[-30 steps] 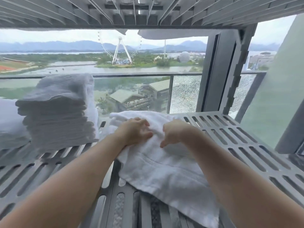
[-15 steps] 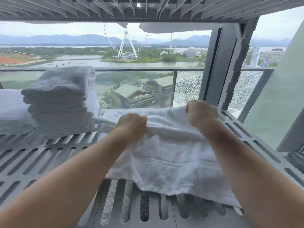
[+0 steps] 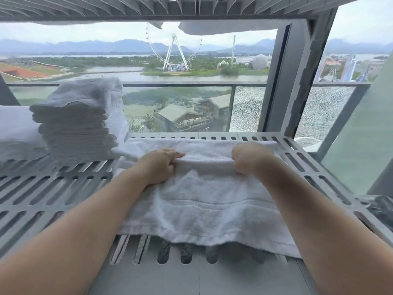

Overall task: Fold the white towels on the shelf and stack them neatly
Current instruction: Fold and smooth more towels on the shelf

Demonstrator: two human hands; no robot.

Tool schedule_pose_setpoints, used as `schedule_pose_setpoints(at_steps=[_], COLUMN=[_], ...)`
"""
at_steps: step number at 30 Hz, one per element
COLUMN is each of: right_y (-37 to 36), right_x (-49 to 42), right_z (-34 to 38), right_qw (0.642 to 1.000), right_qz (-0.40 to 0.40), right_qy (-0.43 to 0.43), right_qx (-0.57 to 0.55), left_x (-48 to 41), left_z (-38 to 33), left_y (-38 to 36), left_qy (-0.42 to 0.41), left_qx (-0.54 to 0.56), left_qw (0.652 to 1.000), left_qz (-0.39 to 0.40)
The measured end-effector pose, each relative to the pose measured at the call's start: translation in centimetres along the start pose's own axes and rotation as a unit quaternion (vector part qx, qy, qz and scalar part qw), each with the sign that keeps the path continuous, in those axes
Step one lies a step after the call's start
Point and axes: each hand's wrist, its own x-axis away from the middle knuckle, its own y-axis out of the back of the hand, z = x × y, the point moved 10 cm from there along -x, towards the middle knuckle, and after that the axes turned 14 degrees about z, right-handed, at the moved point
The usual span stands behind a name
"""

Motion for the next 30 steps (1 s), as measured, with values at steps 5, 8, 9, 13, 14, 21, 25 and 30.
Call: schedule_pose_setpoints(at_steps=[5,8,9,13,14,21,25,30], right_y=[1.5,1.2,1.1,4.4,5.6,1.0,-3.2,-5.0], right_x=[0.7,-0.1,-0.3,-1.5,-2.0,-5.3,-7.3,-6.9], right_z=[-1.1,-1.3,-1.3,-1.6,-1.6,0.0,1.0,0.2], right_qw=[0.99,0.982,0.981,0.987,0.982,0.968,0.992,0.99], right_qz=[-0.064,0.001,0.034,-0.064,-0.12,-0.129,0.012,0.051], right_qy=[-0.063,-0.061,-0.061,-0.078,-0.065,0.014,0.008,0.007], right_qx=[-0.105,-0.177,-0.18,-0.123,-0.13,-0.214,-0.125,-0.131], left_x=[1.6,2.1,1.8,-0.6,-1.4,-1.9,-4.5,-4.7], left_z=[0.1,1.1,1.3,2.3,2.8,-0.1,1.1,1.5], left_y=[1.2,3.4,4.1,7.2,9.0,9.5,2.9,0.4], left_qy=[0.03,0.036,0.031,0.03,0.041,0.025,0.026,-0.024], left_qx=[-0.022,-0.02,-0.019,-0.042,-0.046,-0.126,0.001,0.067], left_qw=[0.999,0.999,0.998,0.997,0.998,0.946,0.989,0.996], left_qz=[0.02,0.032,0.043,0.06,0.001,-0.297,-0.144,-0.046])
